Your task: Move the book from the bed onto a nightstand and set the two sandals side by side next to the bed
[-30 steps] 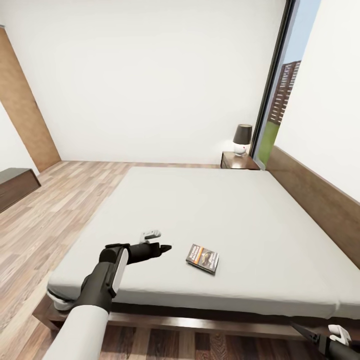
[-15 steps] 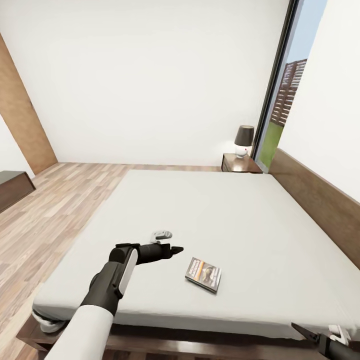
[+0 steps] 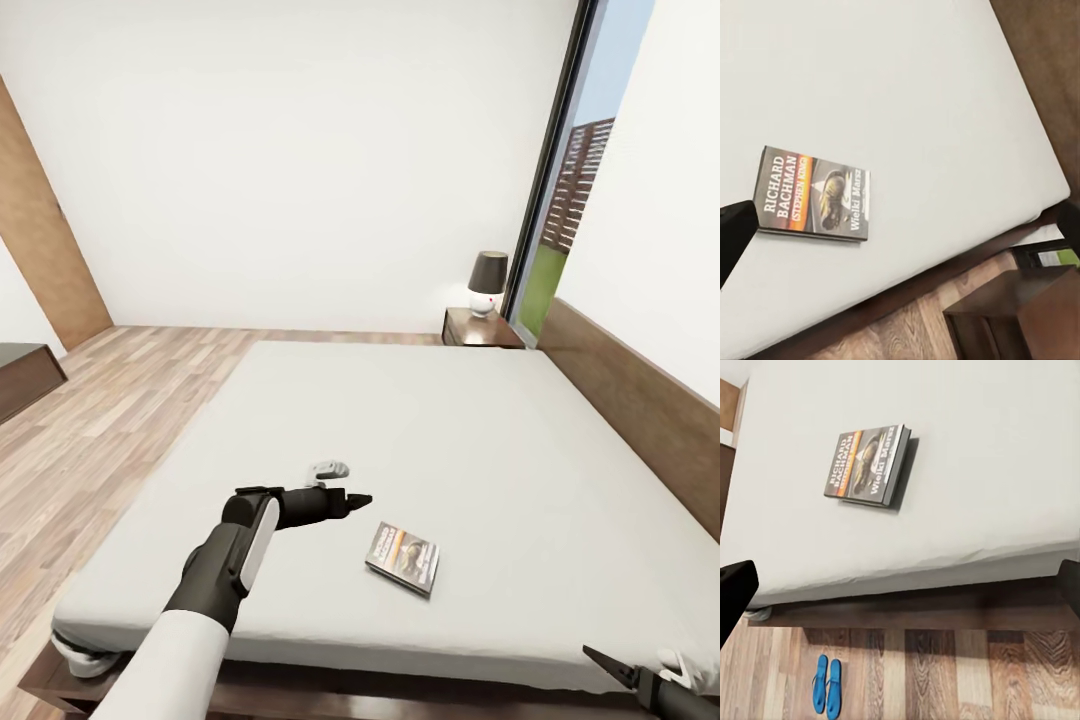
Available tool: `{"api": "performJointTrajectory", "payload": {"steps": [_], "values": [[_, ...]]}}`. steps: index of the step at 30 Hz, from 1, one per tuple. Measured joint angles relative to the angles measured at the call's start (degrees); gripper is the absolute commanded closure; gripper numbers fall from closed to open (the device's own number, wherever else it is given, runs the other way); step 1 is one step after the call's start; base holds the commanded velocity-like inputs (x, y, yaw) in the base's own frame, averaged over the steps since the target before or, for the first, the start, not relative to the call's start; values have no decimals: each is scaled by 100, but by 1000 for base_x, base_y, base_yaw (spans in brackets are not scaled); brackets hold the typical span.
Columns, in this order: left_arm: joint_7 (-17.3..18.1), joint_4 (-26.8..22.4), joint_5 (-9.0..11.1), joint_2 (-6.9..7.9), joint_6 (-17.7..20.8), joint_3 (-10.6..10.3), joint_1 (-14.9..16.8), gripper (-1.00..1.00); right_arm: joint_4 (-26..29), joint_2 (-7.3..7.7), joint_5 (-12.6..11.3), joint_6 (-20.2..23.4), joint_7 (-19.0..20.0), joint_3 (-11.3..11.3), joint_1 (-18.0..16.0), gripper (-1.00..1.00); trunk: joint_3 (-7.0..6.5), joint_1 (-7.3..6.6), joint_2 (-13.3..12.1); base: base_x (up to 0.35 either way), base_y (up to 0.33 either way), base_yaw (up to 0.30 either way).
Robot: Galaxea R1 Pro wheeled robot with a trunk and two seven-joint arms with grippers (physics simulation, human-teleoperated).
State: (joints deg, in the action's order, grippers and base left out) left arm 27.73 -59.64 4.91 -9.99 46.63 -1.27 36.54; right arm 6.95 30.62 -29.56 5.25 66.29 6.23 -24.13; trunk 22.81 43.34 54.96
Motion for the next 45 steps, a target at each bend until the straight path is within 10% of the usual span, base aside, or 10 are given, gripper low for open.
{"api": "performJointTrajectory", "payload": {"steps": [45], "values": [[-1,11,3,-1,-7,-33,2,-100,3,0,7,0,0,-9,2,-100,-28,1,0,45,0,-70]]}}
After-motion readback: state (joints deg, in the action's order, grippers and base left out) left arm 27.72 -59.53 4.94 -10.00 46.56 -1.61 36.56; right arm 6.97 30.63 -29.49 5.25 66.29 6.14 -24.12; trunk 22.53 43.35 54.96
